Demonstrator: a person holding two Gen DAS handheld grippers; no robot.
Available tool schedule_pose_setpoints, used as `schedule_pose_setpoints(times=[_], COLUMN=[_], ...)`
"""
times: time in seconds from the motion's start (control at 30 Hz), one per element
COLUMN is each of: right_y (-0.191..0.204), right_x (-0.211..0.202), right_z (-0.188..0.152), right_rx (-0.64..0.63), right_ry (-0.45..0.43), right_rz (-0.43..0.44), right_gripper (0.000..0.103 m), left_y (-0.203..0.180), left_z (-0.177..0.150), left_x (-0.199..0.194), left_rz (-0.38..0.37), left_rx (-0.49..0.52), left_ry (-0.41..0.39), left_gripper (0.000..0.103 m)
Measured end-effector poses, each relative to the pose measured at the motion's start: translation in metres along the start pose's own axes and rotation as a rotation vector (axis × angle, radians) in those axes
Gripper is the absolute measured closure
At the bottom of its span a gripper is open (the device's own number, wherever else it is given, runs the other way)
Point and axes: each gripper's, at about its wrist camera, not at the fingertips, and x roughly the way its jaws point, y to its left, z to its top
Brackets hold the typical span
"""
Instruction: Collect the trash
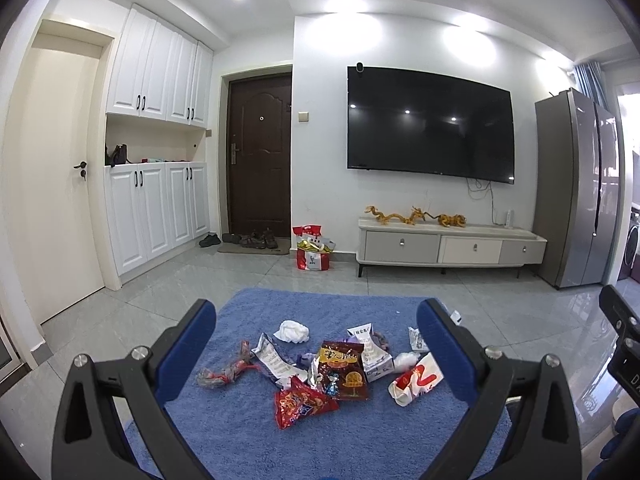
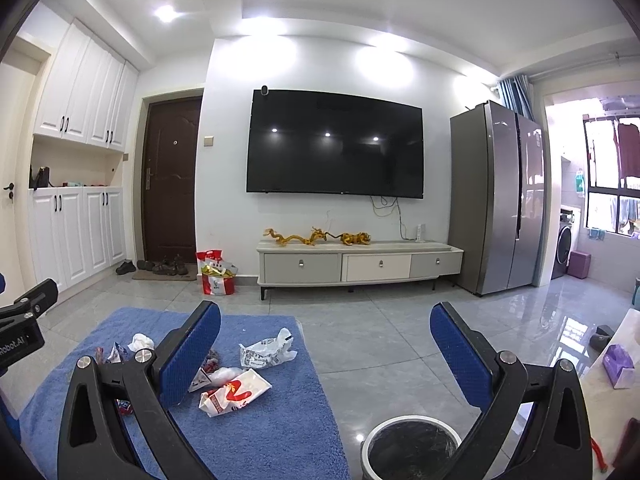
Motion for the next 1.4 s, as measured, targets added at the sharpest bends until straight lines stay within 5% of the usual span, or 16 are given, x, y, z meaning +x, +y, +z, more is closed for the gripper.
schedule_pose_setpoints(times=[1.0, 1.4], right_y=[-0.006, -0.008], right_x=[0.001, 0.0], right_z=[-0.001, -0.001], right_rx=[0.031, 0.035], right_ry=[-0.036, -0.043], right_rz=[-0.028, -0.03], right_gripper=[0.0, 0.0], left_y=[0.005, 0.015], left_z=[0.003, 0.005], left_x=[-0.009, -0.003], left_rz=[0.044, 0.01], left_rx=[-0.022, -0.02], left_ry=[-0.065, -0.025], left_gripper=[0.002, 0.002])
